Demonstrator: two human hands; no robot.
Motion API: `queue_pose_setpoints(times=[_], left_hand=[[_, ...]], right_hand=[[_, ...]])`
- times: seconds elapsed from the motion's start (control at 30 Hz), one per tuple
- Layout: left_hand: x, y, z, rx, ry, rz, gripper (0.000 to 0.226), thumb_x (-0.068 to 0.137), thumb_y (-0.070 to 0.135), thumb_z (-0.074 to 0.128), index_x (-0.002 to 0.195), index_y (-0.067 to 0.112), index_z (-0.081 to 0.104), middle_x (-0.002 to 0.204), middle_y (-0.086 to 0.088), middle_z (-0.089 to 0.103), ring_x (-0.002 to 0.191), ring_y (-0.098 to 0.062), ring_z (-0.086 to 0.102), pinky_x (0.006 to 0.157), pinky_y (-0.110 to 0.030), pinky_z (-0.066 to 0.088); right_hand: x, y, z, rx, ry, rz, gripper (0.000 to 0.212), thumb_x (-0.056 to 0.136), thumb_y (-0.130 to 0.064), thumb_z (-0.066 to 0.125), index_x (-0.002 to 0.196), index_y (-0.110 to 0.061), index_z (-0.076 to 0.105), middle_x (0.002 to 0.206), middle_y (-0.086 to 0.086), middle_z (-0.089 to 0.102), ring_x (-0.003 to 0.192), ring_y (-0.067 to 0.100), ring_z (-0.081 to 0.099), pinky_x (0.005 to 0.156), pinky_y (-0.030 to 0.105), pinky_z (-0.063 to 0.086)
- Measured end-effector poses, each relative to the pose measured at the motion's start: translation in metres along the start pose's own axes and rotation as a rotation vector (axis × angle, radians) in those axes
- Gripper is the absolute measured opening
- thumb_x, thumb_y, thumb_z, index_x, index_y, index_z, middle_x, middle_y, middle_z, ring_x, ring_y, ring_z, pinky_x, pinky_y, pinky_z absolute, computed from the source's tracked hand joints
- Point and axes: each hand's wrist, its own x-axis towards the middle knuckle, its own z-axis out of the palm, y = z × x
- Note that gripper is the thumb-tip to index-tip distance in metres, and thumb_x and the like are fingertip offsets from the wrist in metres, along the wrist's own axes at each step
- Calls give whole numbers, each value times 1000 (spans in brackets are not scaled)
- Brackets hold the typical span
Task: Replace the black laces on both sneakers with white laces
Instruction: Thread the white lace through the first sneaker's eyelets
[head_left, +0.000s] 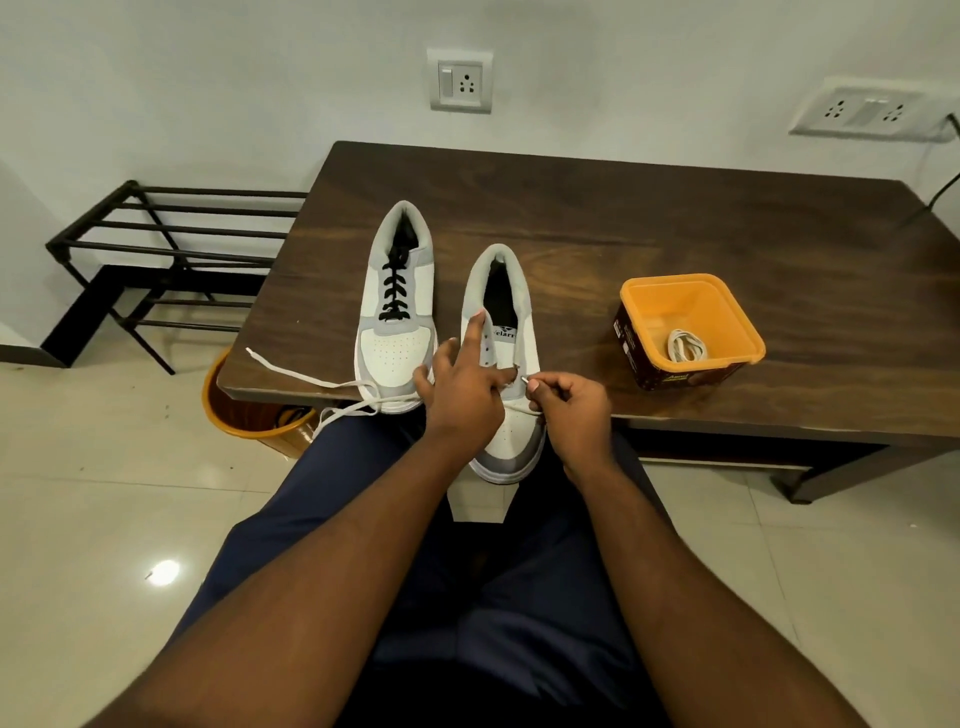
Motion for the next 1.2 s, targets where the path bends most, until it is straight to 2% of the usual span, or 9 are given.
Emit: queue_pose_setpoints(times=[0.17,0.43,0.53,0.7,0.87,0.97,1.03,1.13,1.2], left_hand=[[-2,0,2,-104,27,-38,22,94,29,59,108,37,73,158,20,15,135,-18,19,104,-39,14],[13,0,6,-160,84,-132,15,90,29,65,101,32,75,136,9,40,124,-18,34,94,-30,17],[18,-3,4,-193,59,-143,13,88,32,68,99,32,75,132,10,40,121,-16,37,94,-29,20],[22,-7,2,-94,-22,-99,19,90,39,65,106,32,73,134,10,37,121,-17,36,94,-31,22],[25,-3,-1,-63,-41,-99,15,90,38,65,102,30,71,131,5,38,120,-20,38,99,-37,26],[23,1,3,-9,-19,-79,19,94,32,57,108,24,67,131,-1,38,121,-23,38,101,-40,27],[22,2,10,-33,-5,-81,20,95,28,52,108,20,65,132,-4,40,121,-25,40,100,-38,29],[25,-2,12,-206,-5,-150,16,96,24,46,102,19,60,126,-7,49,113,-28,51,100,-41,40],[29,-6,5,-505,34,-260,14,98,21,41,97,19,54,107,-9,58,91,-28,59,85,-40,51]], right_hand=[[-3,2,2,-161,13,-156,11,90,-14,64,92,-12,74,78,-6,69,71,4,61,66,15,47],[2,8,13,-451,102,-381,14,94,-9,56,92,-4,70,88,8,65,78,14,54,65,21,37],[4,8,17,-421,116,-370,13,93,-6,57,89,-3,69,86,10,64,77,15,54,65,20,40],[4,10,14,-249,77,-325,13,88,-2,64,96,-1,74,87,5,64,74,-2,52,69,-2,35],[1,9,13,-143,46,-260,14,87,-10,70,99,-4,74,90,4,65,79,-3,57,73,3,41],[6,-1,18,98,68,31,9,87,-21,70,84,-13,72,83,3,70,77,13,64,73,28,53],[10,-7,21,150,108,121,15,88,-21,69,79,-9,70,75,4,68,69,13,59,67,31,50],[8,-10,23,138,141,124,18,87,-21,70,78,-6,68,73,5,66,66,12,56,65,31,49],[5,-6,25,117,133,100,17,85,-23,71,79,-7,68,75,5,68,68,12,59,67,32,51]])
